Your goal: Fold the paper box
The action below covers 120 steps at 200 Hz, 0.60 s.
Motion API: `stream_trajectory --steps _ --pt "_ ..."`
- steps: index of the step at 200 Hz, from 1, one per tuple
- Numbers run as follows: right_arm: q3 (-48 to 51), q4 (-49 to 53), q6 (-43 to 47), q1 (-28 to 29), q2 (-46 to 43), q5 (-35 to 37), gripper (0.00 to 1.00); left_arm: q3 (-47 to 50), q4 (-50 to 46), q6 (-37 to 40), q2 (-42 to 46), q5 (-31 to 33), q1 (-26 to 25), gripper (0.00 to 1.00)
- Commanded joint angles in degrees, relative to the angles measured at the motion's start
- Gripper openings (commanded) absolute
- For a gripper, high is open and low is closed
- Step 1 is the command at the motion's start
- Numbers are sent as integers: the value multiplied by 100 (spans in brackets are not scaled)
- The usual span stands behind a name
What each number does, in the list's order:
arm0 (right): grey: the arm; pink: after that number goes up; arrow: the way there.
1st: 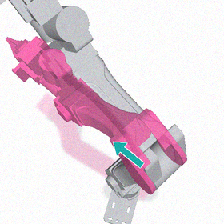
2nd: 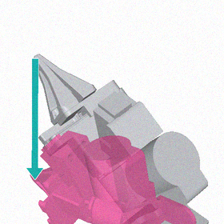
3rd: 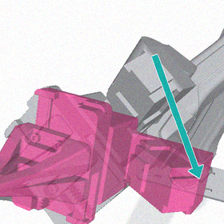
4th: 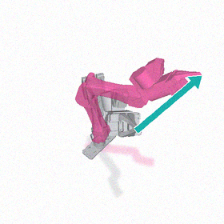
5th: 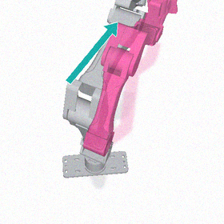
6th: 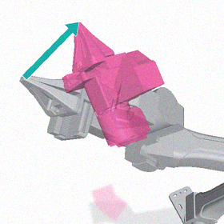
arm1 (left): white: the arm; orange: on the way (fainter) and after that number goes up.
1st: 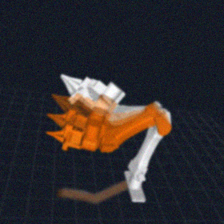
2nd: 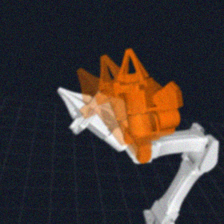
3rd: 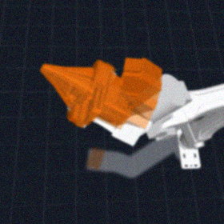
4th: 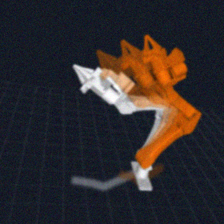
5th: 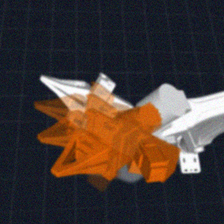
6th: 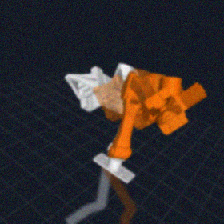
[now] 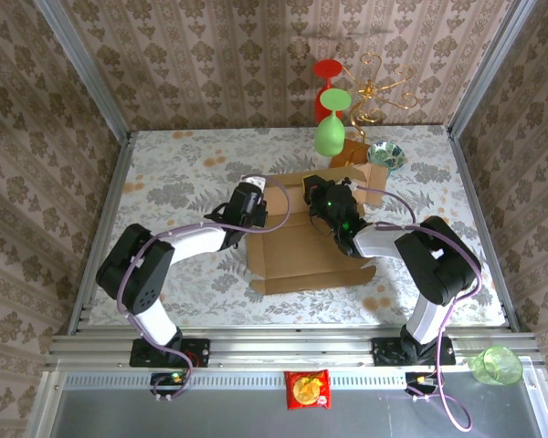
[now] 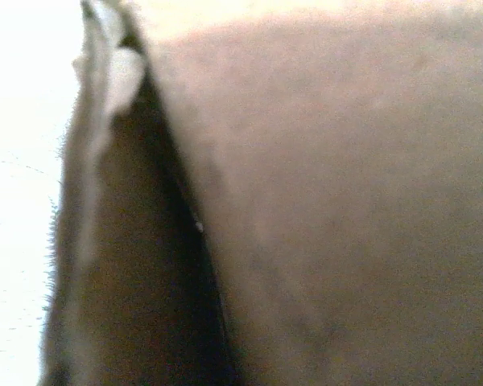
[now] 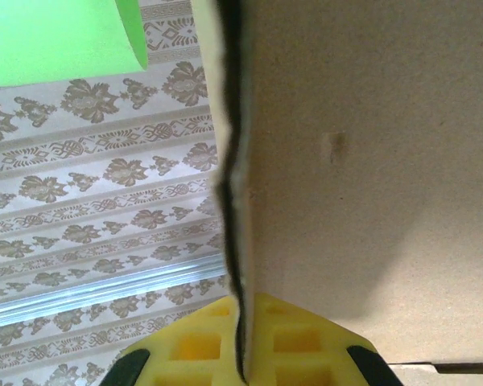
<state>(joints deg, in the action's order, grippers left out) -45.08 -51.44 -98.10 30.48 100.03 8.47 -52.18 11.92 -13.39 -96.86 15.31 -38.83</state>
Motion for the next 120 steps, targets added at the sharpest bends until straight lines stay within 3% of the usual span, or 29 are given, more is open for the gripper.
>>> stream_trajectory --steps 1,53,95,120 --pt "-150 152 -99 125 96 -273 0 -252 -278 -42 -233 200 -184 25" --pt "-159 144 -122 134 96 -258 0 -562 -764 -59 -563 766 -336 31" --pt "1 -129 -58 151 146 -183 0 -768 -926 -123 -786 1063 -401 9" --pt "203 -584 6 160 240 -113 0 -874 -1023 -164 -866 1222 -446 3"
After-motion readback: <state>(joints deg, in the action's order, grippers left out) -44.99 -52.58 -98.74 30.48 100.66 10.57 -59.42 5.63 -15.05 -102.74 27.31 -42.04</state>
